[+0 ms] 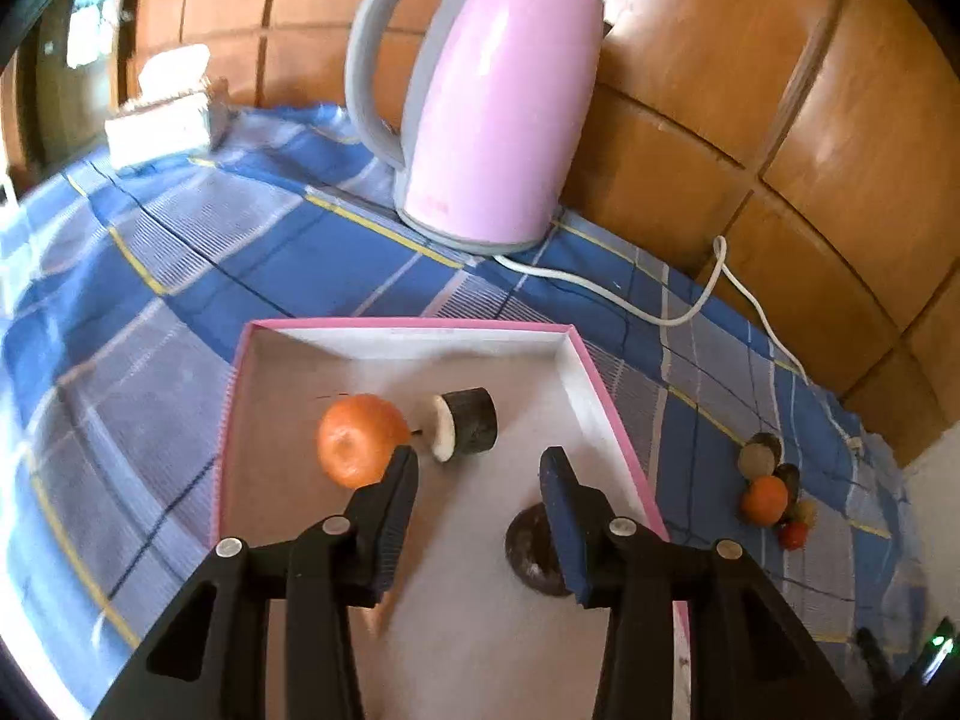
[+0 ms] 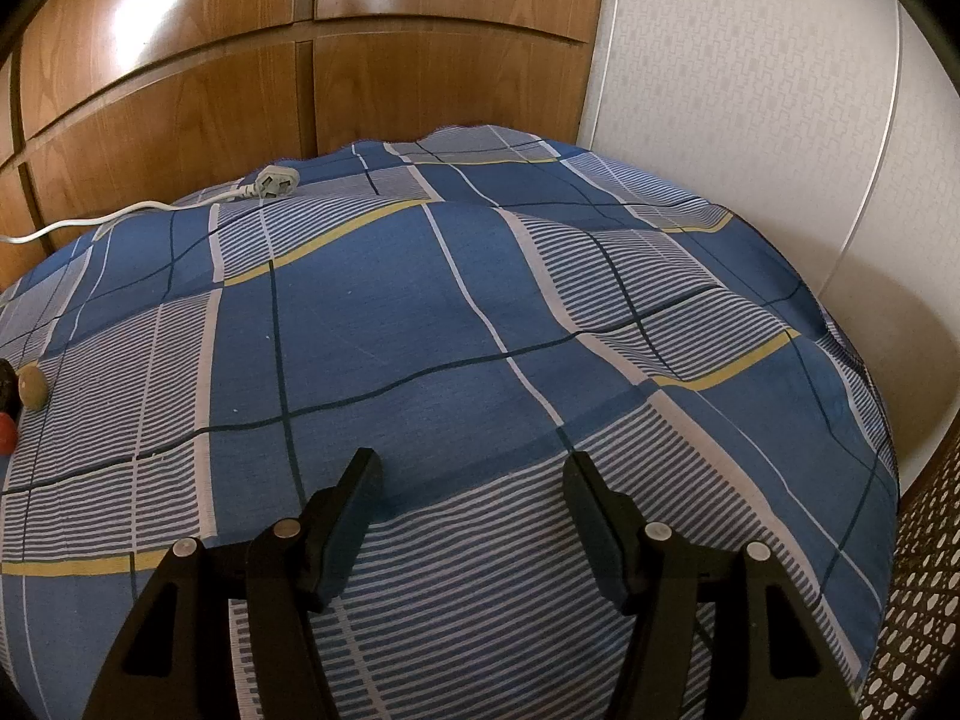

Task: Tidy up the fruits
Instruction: 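Carry the eggplant chunk with the left gripper into the tray and release, then withdraw the left gripper and hold it above the tray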

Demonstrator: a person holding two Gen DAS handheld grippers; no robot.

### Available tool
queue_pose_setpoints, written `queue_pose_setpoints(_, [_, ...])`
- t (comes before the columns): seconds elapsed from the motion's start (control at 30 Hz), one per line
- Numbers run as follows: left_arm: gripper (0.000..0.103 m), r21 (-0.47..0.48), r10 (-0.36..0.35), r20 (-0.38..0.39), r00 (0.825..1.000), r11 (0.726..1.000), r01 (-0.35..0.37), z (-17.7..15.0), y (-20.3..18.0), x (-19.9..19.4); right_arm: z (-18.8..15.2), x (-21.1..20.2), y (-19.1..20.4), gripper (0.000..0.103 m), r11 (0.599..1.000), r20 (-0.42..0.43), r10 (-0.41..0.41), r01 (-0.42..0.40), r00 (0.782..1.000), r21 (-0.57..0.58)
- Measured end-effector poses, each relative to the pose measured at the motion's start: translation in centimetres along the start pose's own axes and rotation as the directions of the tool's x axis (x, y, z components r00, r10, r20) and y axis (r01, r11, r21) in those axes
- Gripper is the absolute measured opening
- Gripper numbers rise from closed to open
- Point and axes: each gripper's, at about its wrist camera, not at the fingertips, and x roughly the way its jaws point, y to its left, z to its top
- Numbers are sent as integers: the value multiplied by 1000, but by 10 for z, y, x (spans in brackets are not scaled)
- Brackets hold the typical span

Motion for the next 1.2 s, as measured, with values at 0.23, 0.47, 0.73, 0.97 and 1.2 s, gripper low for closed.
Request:
queue_pose_setpoints(0.23, [59,-53,101,38,994,994,-99,-33,9,-35,0,0,0,64,1000,0,0,0,1000,0])
queue_pose_setpoints(0.47, [63,-70,142,45,989,988,-139,-63,20,-55,0,0,0,64,1000,0,0,0,1000,0])
queue_pose_setpoints(0.73, [66,-83,159,50,986,984,-155,-83,26,-68,0,0,0,64,1000,0,0,0,1000,0])
queue_pose_setpoints(0.97, [69,-81,160,57,986,985,-155,-94,29,-73,0,0,0,64,1000,0,0,0,1000,0])
queue_pose_setpoints(1.2, [73,-103,161,55,985,982,-155,-100,34,-75,0,0,0,64,1000,0,-1,1,1000,-1])
